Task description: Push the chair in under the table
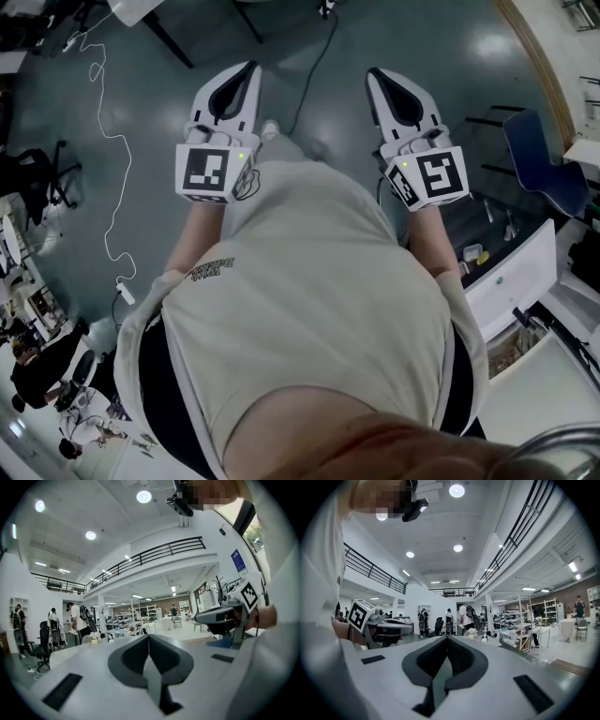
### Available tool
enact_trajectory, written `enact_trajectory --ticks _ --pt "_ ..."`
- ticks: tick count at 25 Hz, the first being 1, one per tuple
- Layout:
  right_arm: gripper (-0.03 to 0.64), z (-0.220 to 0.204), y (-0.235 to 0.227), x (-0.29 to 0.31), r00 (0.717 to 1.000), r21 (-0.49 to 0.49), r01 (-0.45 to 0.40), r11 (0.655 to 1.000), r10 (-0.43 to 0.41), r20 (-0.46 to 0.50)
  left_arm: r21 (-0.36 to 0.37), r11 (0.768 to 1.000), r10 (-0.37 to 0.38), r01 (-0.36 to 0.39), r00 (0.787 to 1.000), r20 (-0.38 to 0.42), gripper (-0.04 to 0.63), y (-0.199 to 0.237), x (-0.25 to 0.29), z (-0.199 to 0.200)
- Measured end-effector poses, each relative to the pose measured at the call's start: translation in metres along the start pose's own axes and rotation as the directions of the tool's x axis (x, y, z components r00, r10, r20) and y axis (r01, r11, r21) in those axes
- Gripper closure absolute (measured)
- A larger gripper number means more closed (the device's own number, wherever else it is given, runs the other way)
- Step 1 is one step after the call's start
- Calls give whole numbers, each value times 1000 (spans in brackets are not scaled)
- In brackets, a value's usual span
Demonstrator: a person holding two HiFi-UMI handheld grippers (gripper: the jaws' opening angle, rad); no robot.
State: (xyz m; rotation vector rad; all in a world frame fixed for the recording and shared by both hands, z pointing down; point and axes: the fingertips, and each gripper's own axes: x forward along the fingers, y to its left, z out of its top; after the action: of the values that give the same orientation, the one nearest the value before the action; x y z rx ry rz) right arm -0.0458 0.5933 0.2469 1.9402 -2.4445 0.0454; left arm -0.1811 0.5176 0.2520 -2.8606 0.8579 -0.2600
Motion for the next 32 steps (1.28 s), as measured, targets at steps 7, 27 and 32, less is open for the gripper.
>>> enact_trajectory --ticks 7,27,32 --pt "607 -12 -11 15 1000 -1 24 1000 -24 -3 13 1000 -15 15 1000 12 584 11 19 -7" --pt "607 -9 -98 182 996 -30 54 998 -56 -72 -18 998 -65 65 998 5 584 136 173 -24" --pt "607 -1 -114 254 995 -34 36 999 -39 -93 -5 997 -81 81 997 -16 584 185 214 -23"
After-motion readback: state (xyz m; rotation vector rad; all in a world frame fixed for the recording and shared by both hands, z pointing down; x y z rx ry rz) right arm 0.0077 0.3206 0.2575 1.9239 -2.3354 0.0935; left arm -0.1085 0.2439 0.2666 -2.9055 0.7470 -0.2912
